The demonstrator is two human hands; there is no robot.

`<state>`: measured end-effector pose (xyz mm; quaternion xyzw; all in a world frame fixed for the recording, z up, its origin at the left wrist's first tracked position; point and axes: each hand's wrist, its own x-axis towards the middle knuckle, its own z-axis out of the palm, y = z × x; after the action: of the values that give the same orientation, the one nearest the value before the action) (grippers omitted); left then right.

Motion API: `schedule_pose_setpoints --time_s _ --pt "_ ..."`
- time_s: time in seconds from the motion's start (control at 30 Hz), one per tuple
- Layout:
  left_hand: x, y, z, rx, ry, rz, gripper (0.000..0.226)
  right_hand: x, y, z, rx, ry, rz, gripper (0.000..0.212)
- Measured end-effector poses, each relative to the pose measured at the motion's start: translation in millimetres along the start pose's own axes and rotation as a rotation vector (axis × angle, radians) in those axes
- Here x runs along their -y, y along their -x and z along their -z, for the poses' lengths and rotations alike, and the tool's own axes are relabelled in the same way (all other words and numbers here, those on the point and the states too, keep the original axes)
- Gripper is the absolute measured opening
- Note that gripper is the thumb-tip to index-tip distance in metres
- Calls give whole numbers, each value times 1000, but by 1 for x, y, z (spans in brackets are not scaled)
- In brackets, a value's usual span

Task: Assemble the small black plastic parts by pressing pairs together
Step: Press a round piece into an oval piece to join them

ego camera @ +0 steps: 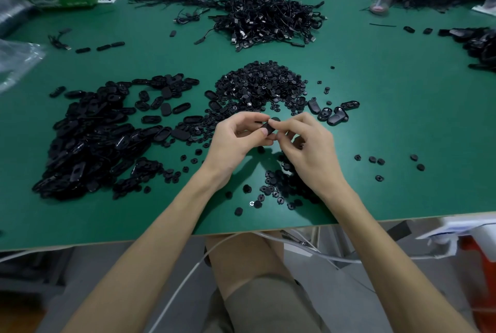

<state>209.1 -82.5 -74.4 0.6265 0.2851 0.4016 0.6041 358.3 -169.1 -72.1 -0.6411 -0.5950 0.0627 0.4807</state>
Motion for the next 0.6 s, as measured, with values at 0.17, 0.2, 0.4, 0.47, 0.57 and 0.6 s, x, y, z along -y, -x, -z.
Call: schedule_pose_setpoints --time_s 0.17,0.2,0.4,0.47,0.57,0.6 --pt "2 -1 2 -29 26 28 21 1 0 1 78 -52 -11 29" --pt "1 -1 2 -24 29 32 21 1 -1 2 70 -107 -43 28" --pt "1 0 0 60 -4 39 19 1 -4 6 39 -253 -144 20" --pt "1 0 0 67 -17 33 21 -1 -3 5 31 -253 -151 17" --pt "-1 1 0 74 -27 24 20 -5 -3 5 32 -295 -170 17" --pt "-2 2 0 76 -30 24 19 -6 -3 6 34 -306 -173 18"
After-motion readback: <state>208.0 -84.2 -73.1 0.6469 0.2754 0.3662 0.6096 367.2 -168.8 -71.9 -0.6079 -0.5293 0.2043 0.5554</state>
